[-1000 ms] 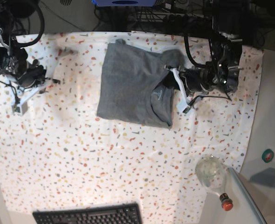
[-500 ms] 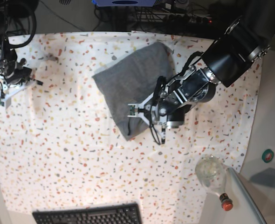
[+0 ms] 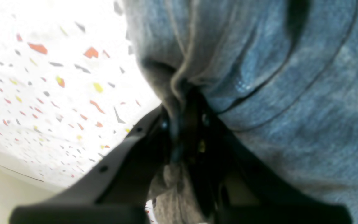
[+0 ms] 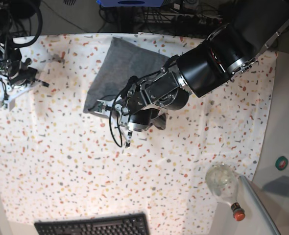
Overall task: Layout the t-shirt on the table in an organized manner, then fold the t-shirt properly
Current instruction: 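Drag the folded t-shirt with the left gripper and release it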
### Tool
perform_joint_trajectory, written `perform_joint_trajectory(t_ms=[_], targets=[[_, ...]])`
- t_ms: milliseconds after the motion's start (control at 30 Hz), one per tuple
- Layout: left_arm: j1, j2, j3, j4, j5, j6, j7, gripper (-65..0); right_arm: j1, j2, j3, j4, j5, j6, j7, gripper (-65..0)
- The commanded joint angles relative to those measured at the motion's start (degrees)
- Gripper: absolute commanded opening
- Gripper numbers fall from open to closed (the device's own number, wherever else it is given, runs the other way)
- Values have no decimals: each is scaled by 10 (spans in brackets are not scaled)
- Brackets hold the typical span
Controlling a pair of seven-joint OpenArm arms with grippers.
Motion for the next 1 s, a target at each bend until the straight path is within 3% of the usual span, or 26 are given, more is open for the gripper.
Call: perform_joint_trajectory(t_ms=[0, 267, 400, 767, 933, 967], targets=[[-14, 6, -4, -1, 6, 4, 3, -650, 4, 9, 4, -1, -3, 2, 7, -650], [-8, 25, -161, -57, 8, 4, 6, -650, 8, 9, 4, -33, -3, 2, 10, -650], [5, 29, -160, -58, 9, 4, 5, -650, 8, 9, 3, -34, -3, 2, 35, -650], [7, 50, -160, -59, 13, 5, 8, -650, 8, 9, 1, -34, -3, 2, 38, -650], [-2, 53, -159, -44, 13, 5, 47, -650, 8, 9, 1, -34, -3, 2, 38, -650], [-2, 51, -159, -35, 13, 5, 49, -594, 8, 9, 1, -34, -3, 2, 38, -650]])
